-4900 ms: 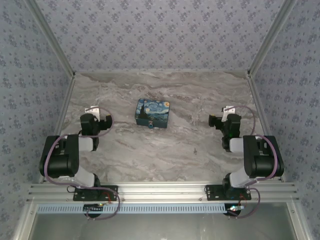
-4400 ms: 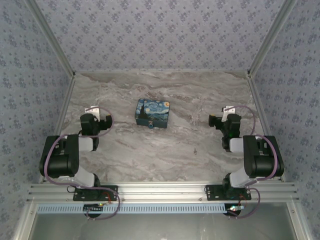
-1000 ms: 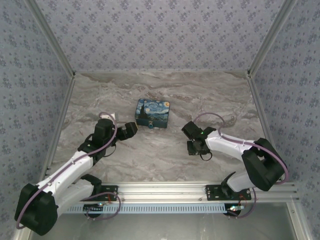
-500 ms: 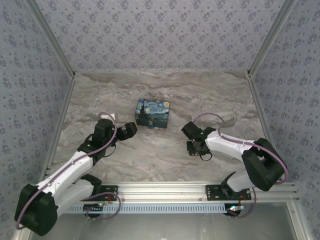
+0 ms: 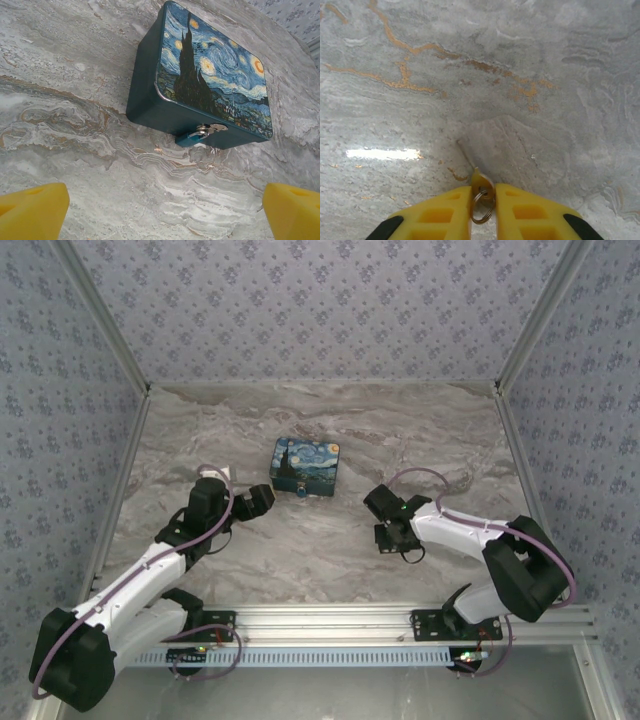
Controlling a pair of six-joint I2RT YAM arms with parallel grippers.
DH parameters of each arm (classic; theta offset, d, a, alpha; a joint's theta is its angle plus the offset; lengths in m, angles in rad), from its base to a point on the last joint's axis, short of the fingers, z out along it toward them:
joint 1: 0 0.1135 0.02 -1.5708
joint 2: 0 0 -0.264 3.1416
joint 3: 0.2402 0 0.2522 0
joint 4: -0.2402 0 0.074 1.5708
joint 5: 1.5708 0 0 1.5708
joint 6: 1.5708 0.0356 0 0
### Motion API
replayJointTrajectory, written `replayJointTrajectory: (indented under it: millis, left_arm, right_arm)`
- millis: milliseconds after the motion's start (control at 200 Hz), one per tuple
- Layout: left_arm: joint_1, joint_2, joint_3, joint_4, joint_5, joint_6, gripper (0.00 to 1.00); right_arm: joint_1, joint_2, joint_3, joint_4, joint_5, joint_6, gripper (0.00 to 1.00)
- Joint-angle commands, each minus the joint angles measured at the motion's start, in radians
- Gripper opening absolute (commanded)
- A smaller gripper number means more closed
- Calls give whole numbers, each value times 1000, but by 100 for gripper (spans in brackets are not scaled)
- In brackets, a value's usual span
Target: Unlock a padlock with a key
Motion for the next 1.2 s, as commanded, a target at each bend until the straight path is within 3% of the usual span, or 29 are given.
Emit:
replayJointTrajectory:
  millis: [0,345,640,730,949,1194]
  left_arm:
    - [-7,-16,37,-15,-14,3,99]
    - [-8,-28,47,-25,-14,13,99]
    - [-9,-40,62,-37,-16,25,99]
    - [-9,-41,63,-38,-17,24,99]
    - [-10,-39,69,-39,-19,25,99]
    - [-10,-33,72,-41,-24,27,99]
  right_arm:
    - [10,11,-7,-34,-16,15,17]
    - [9,-63,-21,4,17,0,0]
    - [-47,-158,-38,45,-10,-50,0]
    - [-68,-155,-32,35,-21,-84,14]
    - [-121,-115,-25,58,-95,-139,30]
    - [-126,-53,-22,92,-115,-150,32]
